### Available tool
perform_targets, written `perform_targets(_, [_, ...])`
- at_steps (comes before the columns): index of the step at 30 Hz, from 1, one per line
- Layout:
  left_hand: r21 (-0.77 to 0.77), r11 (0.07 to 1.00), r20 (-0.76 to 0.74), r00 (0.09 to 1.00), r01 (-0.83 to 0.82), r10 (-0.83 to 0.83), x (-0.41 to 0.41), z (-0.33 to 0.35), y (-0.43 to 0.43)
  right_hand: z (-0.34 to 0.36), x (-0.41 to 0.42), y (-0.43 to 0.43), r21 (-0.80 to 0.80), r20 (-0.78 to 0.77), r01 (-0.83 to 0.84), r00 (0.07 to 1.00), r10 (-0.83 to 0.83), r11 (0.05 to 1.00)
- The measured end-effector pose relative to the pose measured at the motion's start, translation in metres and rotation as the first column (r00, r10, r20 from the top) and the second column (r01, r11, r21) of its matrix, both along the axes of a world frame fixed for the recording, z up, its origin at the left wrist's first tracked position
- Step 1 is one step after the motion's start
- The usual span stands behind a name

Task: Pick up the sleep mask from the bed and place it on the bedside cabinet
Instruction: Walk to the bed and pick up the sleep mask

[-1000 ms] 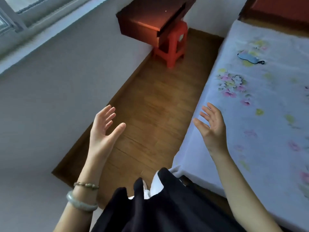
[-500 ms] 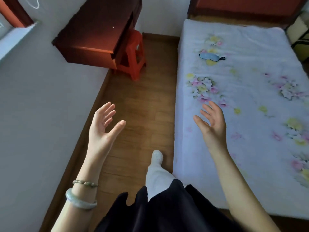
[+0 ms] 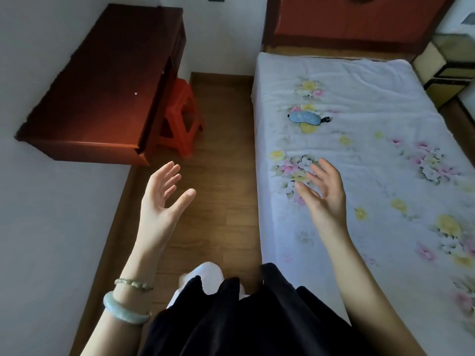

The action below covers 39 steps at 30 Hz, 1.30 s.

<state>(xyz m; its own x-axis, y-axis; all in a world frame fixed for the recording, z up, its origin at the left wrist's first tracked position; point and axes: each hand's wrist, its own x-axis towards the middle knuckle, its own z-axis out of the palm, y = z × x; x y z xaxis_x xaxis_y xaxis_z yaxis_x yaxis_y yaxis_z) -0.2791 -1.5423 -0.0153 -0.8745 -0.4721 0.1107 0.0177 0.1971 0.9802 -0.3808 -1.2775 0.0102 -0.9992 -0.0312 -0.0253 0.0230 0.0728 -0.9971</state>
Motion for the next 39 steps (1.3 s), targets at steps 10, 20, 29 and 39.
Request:
perform_targets(10, [0.001, 0.99, -0.026, 0.99, 0.139, -0.139, -0.203, 0.0, -0.081, -0.008, -0.159, -0.078, -0.05, 0.002, 0.166, 0.986, -0.166, 0.985])
perform_targets(20, [-0.037, 0.941, 0.007, 0.942, 0.336, -0.336, -0.396, 0.018, -0.156, 0.004, -0.293, -0.144, -0.064, 0.011, 0.335, 0.942, -0.335, 0.94])
perform_targets(29, [-0.012, 0.874, 0.086, 0.871, 0.486, -0.483, -0.533, -0.006, -0.144, -0.015, -0.395, -0.132, 0.057, 0.026, 0.499, 0.865, -0.501, 0.865])
perform_targets(39, [-0.159, 0.683, 0.277, 0.696, 0.713, -0.663, -0.751, -0.035, -0.076, -0.057, -0.55, -0.078, 0.067, 0.13, 0.662, 0.736, -0.664, 0.747])
